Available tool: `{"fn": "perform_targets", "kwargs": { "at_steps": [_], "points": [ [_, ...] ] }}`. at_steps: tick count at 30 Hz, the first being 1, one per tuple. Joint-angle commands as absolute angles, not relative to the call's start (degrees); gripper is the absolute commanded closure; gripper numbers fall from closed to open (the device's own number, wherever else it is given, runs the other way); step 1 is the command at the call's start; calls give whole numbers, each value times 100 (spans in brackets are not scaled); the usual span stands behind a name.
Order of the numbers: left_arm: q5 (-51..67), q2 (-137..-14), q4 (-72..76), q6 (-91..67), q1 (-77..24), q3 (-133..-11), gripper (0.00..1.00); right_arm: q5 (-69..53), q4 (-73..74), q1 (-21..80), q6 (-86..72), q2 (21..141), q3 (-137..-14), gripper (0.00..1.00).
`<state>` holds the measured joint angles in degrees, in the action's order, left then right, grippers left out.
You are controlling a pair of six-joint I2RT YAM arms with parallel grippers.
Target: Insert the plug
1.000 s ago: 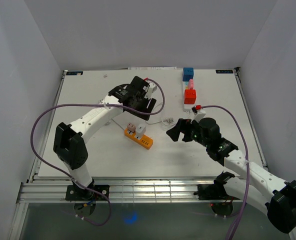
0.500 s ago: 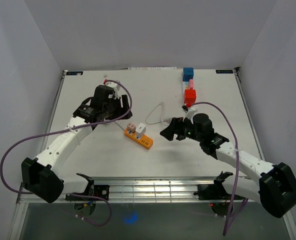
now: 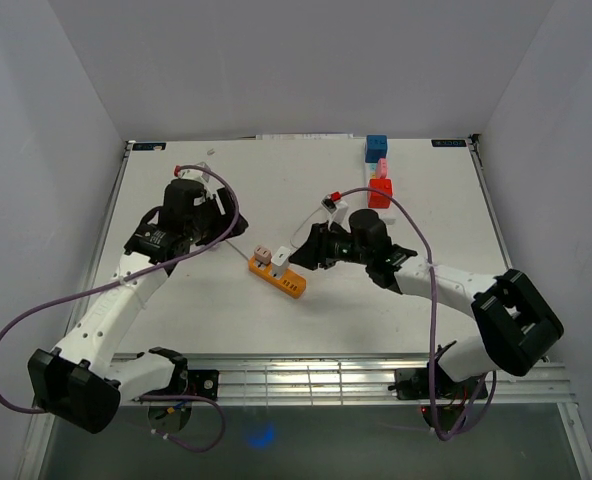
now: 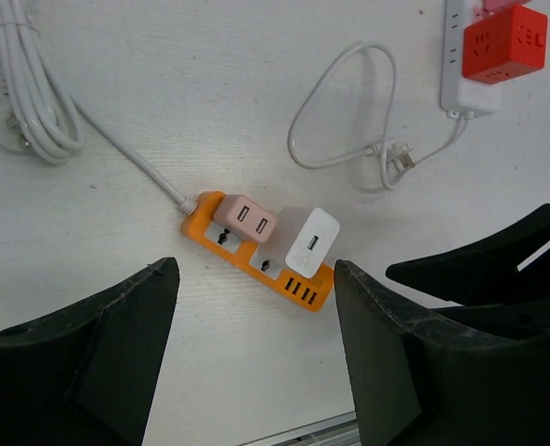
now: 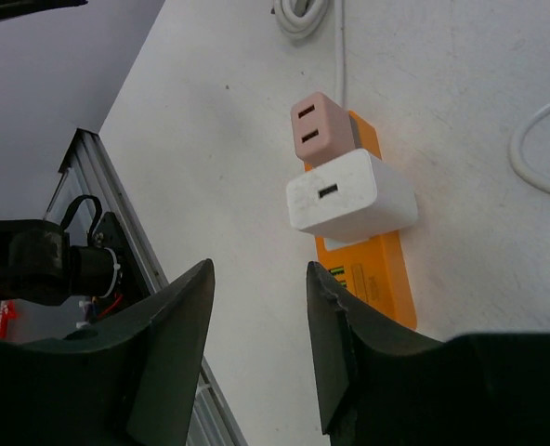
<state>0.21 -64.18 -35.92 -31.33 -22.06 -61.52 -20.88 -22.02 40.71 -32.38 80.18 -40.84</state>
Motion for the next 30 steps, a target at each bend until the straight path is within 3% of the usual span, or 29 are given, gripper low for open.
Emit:
{"fn": "perform_targets", "kwargs": {
  "at_steps": [1, 10, 18, 26, 30],
  "points": [
    [-193, -6311, -3762, -3252, -1978, -6152, 22, -2346, -2689, 4148, -3261, 8366, -4631, 51],
    [246, -6328, -3630, -3410, -1003, -5968, 21, -2575, -2707, 4227, -3270, 9386, -5458, 58],
    [360, -6416, -3481, -3559, -853, -5933, 21, -2593, -2637, 4245, -3340, 10055, -5449, 65],
    [334, -6591, -3358, -3630, -853, -5924, 21, -2628, -2409, 4254, -3112, 9810, -5809, 64],
    [299, -6592, -3314, -3691, -853, -5889, 21, -2488, -2119, 4254, -2822, 9405, -5933, 57]
  ]
}}
